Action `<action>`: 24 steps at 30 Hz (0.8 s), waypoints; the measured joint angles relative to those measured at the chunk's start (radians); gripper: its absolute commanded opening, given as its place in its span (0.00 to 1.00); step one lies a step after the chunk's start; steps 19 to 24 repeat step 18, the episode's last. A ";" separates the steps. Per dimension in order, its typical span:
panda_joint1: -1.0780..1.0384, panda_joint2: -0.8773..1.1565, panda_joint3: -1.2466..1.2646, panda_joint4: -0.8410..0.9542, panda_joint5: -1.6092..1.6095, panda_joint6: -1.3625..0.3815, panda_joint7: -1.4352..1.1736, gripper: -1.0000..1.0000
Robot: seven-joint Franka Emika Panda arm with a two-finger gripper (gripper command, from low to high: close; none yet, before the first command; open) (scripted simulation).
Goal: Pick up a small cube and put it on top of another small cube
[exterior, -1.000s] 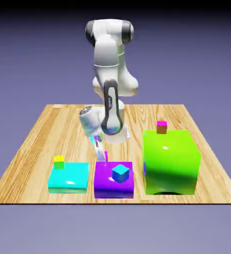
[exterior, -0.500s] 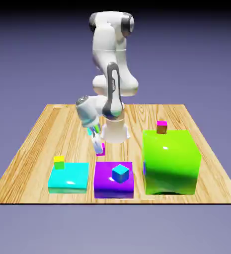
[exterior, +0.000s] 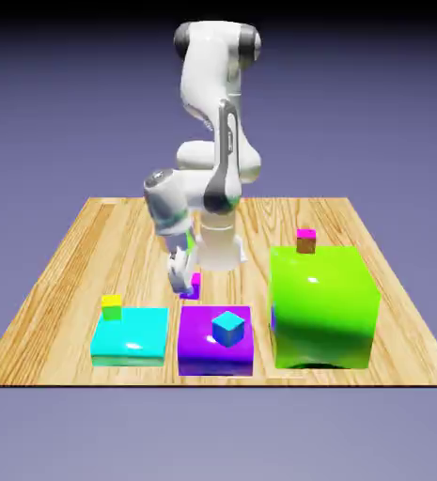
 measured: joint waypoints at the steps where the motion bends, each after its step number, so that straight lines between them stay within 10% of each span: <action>1: -0.018 0.006 0.034 0.030 -0.003 -0.014 0.044 0.00; 14: -0.127 0.200 0.287 0.240 -0.082 0.044 0.417 0.00; 15: -0.116 0.234 0.285 0.235 -0.094 0.084 0.424 1.00; 24: -0.127 0.198 0.288 0.240 -0.082 0.041 0.416 1.00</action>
